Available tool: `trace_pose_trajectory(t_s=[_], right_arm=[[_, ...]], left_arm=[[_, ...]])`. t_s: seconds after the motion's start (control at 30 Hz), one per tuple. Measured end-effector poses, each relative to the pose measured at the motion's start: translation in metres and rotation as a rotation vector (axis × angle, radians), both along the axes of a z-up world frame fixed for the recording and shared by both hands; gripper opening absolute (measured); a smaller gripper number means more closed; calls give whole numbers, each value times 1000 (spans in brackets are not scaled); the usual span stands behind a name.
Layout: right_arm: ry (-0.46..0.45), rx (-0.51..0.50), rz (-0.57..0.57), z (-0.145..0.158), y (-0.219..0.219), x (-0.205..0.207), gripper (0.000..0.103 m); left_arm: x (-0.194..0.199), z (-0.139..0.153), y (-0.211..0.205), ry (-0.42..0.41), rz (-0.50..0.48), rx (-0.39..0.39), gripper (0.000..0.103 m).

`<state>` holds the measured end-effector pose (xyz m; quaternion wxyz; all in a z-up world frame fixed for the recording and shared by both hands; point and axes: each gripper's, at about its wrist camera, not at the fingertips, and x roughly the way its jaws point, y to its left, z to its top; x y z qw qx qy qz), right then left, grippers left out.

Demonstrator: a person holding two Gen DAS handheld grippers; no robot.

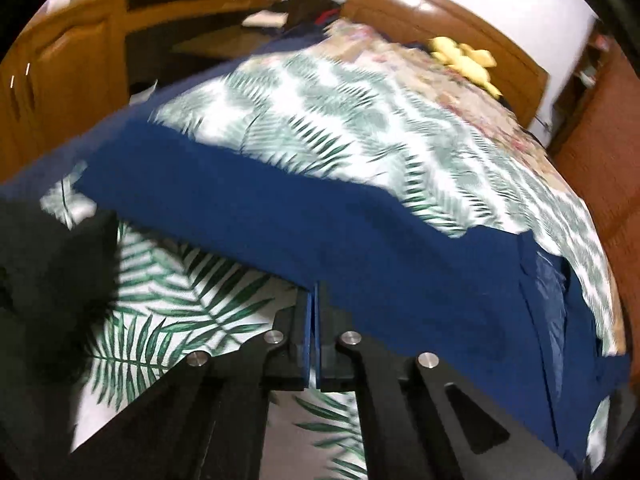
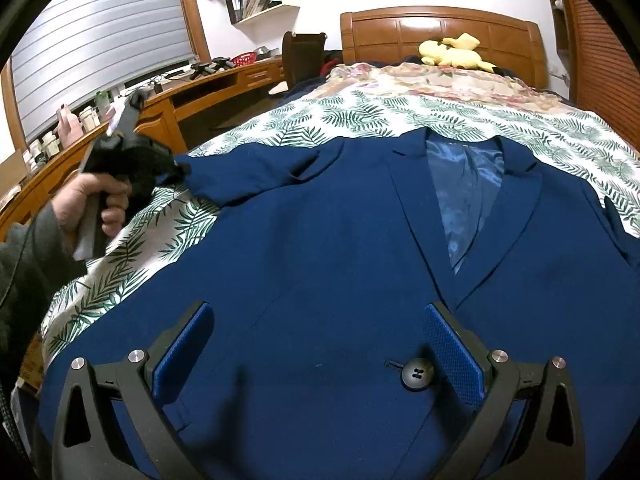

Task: Fold large clothes
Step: 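Fold the held sleeve across the jacket front with the left tool, then release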

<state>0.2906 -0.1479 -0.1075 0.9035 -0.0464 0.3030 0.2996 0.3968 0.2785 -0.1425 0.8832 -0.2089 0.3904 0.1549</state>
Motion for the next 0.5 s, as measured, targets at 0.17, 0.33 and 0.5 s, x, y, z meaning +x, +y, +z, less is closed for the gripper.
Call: trace_pose_trajectory(t_s=[0.17, 0.33, 0.5], right_arm=[[-14, 2, -2, 1, -1, -2, 103], [-44, -10, 2, 3, -1, -5, 103], [-71, -11, 7, 6, -5, -8, 103]], left_arm=[[-9, 51, -60, -61, -144, 61, 1], [-21, 78, -108, -106, -253, 101, 1], [-26, 79, -126, -71, -285, 200, 4]])
